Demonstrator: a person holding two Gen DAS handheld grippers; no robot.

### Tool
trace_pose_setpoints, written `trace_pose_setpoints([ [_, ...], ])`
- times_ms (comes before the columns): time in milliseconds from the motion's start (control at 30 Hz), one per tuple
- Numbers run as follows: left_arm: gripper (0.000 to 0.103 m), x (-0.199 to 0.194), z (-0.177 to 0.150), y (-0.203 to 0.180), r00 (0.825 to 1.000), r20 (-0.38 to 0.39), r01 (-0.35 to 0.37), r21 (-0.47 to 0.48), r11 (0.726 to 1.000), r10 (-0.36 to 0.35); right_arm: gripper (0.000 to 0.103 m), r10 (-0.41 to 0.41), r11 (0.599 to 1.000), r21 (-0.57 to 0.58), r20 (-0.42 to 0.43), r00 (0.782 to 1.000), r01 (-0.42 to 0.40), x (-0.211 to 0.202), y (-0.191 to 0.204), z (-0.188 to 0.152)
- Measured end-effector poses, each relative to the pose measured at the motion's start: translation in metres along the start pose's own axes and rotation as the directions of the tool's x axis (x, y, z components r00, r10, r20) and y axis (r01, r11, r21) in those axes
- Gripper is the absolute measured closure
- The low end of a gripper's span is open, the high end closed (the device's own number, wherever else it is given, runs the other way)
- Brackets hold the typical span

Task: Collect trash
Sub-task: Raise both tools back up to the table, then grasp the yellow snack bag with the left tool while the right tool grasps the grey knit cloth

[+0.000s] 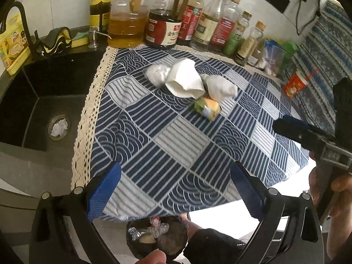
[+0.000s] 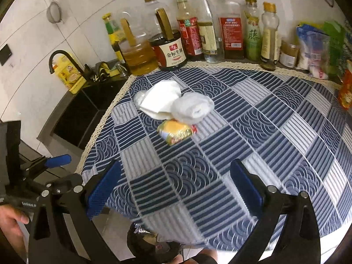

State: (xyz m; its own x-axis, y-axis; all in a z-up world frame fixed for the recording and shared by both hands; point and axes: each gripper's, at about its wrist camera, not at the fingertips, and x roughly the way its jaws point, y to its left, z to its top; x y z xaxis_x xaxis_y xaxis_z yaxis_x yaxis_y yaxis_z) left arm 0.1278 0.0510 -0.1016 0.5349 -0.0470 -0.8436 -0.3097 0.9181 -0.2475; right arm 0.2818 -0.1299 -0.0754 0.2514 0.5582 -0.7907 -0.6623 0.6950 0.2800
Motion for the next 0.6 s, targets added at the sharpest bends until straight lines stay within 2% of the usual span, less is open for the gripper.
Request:
trace_pose_setpoints([
  [133, 0.007, 0.012, 0.011, 0.002, 1.0, -0.014, -0.022, -0.03, 0.999, 0.021, 0.005, 0.001, 1.0, -0.019, -0.022, 1.0, -0.002, 0.029, -0.012, 0.026],
  [267, 0.007, 0.026, 0.02, 0.003, 0.999, -0.037, -0.04, -0.059, 0.997, 0.038, 0.005, 0.058, 0.998, 0.01, -0.076, 0.995, -0.057, 0.063, -0.027, 0.047],
  [333, 0.007, 0.033, 0.023, 0.003, 0.998, -0.051, -0.051, -0.07, 0.996, 0.047, 0.011, 0.07, 0.998, 0.001, -0.085, 0.994, -0.07, 0.076, -0.03, 0.056],
  [467, 0.007, 0.042, 0.028, 0.005, 0.995, -0.07, -0.072, -0.093, 0.993, 0.066, 0.015, 0.077, 0.997, -0.01, -0.106, 0.991, -0.079, 0.096, -0.033, 0.068],
  [533, 0.007, 0.043, 0.03, 0.006, 0.995, -0.071, -0.079, -0.107, 0.991, 0.072, 0.022, 0.074, 0.997, -0.018, -0.118, 0.99, -0.076, 0.104, -0.034, 0.071],
  [600, 0.007, 0.045, 0.031, 0.007, 0.995, -0.07, -0.08, -0.124, 0.989, 0.071, 0.022, 0.073, 0.997, -0.021, -0.134, 0.988, -0.076, 0.113, -0.035, 0.074],
])
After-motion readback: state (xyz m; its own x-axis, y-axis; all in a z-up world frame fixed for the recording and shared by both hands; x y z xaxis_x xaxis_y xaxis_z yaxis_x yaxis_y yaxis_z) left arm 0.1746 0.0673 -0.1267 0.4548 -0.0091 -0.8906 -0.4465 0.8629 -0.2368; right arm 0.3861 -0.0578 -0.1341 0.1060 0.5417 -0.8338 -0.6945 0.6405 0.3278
